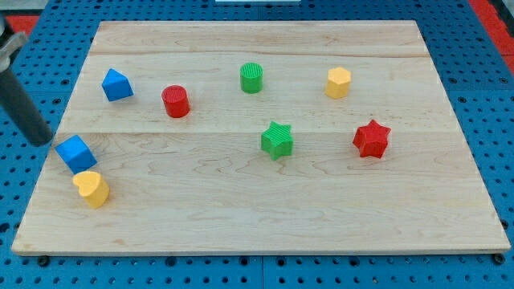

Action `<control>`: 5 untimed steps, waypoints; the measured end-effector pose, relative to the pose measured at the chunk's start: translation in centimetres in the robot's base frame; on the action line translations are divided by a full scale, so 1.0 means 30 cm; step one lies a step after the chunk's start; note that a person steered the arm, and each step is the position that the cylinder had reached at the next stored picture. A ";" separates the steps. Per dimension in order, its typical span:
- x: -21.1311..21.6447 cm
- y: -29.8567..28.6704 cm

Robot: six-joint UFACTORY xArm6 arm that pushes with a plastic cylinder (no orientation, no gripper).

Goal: Move the yellow heart towards the right side of the board

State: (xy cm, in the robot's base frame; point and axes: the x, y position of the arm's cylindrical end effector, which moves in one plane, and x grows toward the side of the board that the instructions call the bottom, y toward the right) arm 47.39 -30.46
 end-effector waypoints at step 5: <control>0.274 0.401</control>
State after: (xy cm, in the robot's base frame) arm 55.61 -18.43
